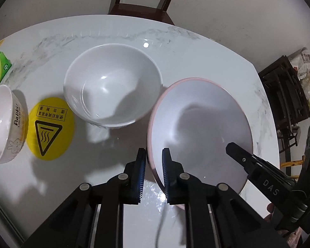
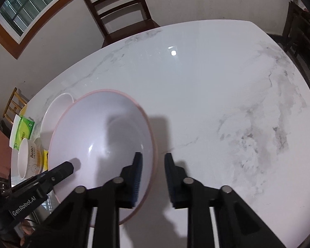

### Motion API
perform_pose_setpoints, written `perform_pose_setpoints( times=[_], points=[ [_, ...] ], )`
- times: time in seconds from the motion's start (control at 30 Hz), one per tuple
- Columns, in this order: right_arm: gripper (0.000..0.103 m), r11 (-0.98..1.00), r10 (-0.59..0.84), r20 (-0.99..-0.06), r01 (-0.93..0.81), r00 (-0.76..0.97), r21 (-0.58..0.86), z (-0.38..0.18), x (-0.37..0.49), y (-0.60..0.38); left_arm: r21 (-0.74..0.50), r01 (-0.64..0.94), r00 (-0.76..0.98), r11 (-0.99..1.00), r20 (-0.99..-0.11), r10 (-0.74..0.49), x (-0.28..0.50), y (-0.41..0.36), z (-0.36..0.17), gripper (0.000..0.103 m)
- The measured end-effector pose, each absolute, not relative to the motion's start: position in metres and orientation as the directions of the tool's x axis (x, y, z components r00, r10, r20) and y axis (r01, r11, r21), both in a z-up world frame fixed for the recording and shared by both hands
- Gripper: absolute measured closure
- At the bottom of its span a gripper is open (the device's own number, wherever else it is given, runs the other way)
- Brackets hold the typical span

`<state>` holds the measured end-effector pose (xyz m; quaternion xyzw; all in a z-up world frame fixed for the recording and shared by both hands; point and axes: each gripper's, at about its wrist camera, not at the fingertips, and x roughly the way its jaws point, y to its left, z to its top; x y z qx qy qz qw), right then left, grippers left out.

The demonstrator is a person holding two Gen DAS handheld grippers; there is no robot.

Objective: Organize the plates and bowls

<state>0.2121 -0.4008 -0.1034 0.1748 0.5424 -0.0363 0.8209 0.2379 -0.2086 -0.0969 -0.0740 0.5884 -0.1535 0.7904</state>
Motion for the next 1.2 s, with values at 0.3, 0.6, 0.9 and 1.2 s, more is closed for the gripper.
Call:
perform_pose_setpoints(
  times=[0.3, 0.6, 0.9, 1.2],
  points=[
    [0.088, 0.934, 0.121, -0.908, 0.265, 0.401, 0.241, -0.097, 0.193, -0.389, -0.303, 0.169, 0.264, 0.938, -0.903, -0.339, 0.221, -0.195, -0.09, 0.09],
    [0.088, 0.938, 0.144, -0.9, 0.233, 0.412, 0.257, -0.075, 0.151, -0.356, -0.29, 0.165, 0.276, 0.943, -0.904, -0.326, 0.184, -0.166, -0.073, 0.09],
    [0.088, 0.944, 0.181, -0.897, 0.184, 0.403, 0.274, -0.066, 0.102, -0.305, -0.275, 0.134, 0.285, 0.952, -0.909, -0.303, 0.125, -0.11, -0.058, 0.09],
    [0.087, 0.947, 0.219, -0.905, 0.145, 0.364, 0.288, -0.074, 0.058, -0.252, -0.271, 0.072, 0.289, 0.96, -0.916, -0.28, 0.075, -0.054, -0.065, 0.09]
  ],
)
